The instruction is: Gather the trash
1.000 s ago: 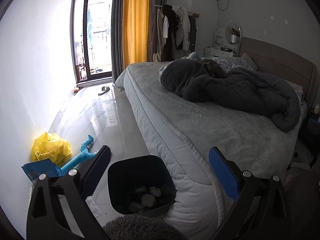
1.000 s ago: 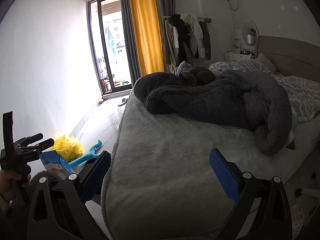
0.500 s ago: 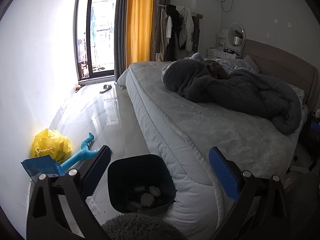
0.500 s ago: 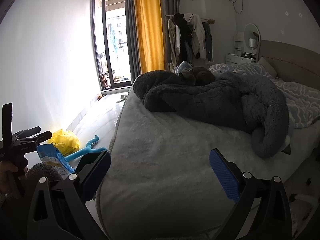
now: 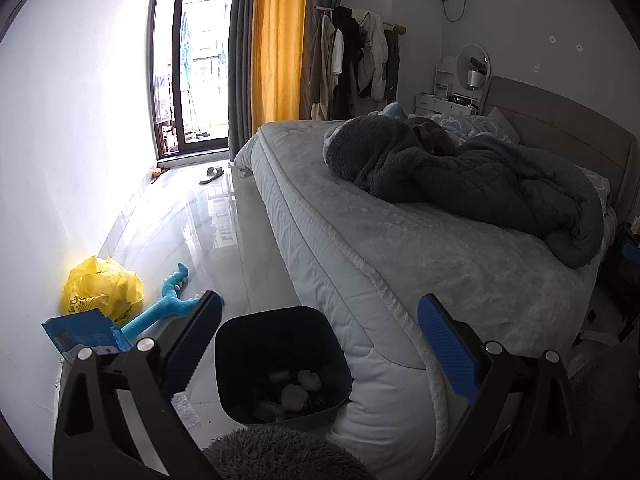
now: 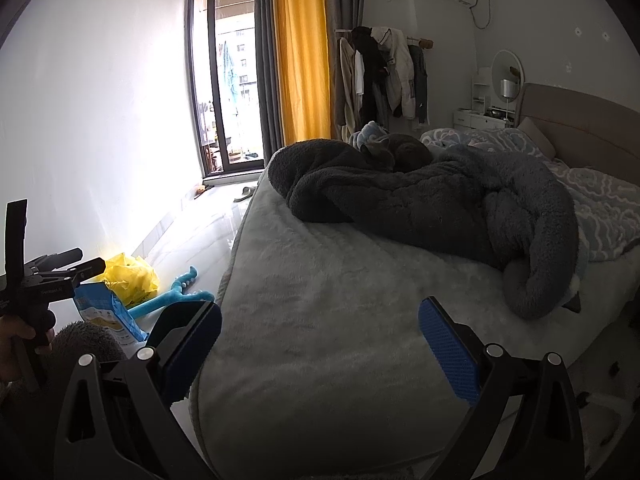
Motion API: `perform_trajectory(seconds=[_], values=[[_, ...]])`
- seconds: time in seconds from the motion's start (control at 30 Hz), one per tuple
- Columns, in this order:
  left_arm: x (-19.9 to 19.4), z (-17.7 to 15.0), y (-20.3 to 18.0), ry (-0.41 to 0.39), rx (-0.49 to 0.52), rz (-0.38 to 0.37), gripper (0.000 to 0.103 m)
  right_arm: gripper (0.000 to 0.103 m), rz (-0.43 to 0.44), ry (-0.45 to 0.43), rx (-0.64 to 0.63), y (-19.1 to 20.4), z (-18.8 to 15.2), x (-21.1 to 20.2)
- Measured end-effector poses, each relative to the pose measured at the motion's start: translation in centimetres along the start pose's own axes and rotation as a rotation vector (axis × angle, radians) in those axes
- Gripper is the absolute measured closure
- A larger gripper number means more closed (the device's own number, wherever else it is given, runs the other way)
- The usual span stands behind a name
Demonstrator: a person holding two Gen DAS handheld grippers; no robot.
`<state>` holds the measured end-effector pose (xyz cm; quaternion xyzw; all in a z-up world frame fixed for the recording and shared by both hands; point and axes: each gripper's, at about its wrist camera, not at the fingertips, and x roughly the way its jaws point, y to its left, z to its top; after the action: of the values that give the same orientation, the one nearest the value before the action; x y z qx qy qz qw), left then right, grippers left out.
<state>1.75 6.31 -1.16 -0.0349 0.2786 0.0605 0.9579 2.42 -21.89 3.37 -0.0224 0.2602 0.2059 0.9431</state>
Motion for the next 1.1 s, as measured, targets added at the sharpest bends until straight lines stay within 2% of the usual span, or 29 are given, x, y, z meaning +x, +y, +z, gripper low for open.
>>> perform_trajectory(seconds=[1.1], values=[[0.16, -0.11, 0.17, 0.003, 0.004, -0.003, 0.003, 0.003, -0.001, 0.001, 0.001, 0.04, 0.05, -0.04]])
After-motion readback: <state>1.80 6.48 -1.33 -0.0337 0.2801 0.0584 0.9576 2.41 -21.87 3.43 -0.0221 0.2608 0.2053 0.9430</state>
